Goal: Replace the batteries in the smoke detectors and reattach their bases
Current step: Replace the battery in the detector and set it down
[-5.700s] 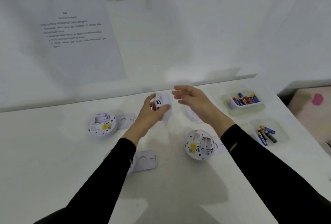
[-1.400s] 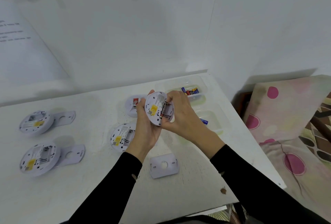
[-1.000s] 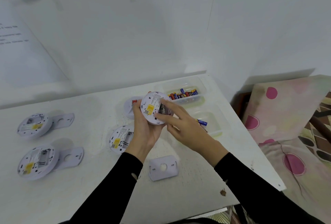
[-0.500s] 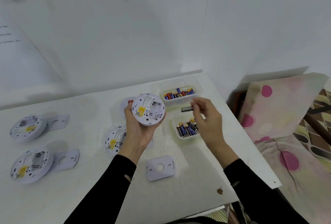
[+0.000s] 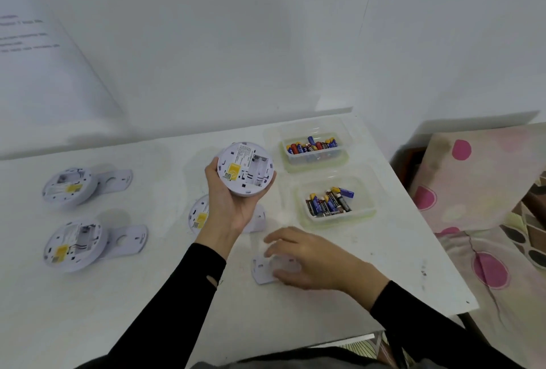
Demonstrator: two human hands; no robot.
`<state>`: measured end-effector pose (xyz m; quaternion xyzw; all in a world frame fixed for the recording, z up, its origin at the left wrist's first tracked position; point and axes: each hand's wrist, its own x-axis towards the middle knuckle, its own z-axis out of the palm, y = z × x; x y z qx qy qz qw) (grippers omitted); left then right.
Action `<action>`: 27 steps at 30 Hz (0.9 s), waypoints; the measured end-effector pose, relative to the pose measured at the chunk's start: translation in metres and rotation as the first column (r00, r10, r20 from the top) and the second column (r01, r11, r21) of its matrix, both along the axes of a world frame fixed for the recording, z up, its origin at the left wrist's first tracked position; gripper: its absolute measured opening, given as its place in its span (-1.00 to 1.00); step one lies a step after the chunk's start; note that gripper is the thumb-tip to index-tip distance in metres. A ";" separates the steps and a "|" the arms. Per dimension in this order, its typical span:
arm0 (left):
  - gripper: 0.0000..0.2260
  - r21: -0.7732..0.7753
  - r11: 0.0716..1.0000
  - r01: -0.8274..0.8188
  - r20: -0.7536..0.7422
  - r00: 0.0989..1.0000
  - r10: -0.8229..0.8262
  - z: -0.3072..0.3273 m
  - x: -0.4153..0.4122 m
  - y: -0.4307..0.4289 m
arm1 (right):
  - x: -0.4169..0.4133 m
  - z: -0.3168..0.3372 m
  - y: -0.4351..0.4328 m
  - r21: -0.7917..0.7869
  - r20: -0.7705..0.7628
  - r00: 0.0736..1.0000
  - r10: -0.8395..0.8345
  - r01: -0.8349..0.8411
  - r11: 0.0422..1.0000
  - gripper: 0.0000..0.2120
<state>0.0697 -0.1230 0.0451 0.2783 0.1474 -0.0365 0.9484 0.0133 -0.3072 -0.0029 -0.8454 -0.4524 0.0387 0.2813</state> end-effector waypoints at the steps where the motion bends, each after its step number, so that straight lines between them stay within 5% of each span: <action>1: -0.43 0.000 1.000 -0.008 -0.001 1.000 0.008 0.000 -0.001 0.004 | 0.000 -0.006 -0.001 -0.054 -0.028 0.999 0.023 -0.024 0.998 -0.67; 10: -0.36 -0.032 0.991 -0.133 -0.003 0.991 0.133 0.006 -0.018 0.052 | 0.004 -0.005 0.020 -0.005 -0.094 0.996 0.004 -0.004 1.000 -0.61; 15: -0.40 -0.015 0.971 -0.238 0.010 0.971 0.239 0.010 -0.024 0.100 | 0.018 -0.009 0.025 -0.134 -0.043 0.999 -0.006 0.000 0.991 -0.65; 27: -0.58 0.023 0.985 -0.171 0.011 0.985 0.171 0.013 -0.015 0.142 | 0.011 -0.003 0.042 -0.147 -0.154 0.976 -0.153 0.131 0.980 -0.61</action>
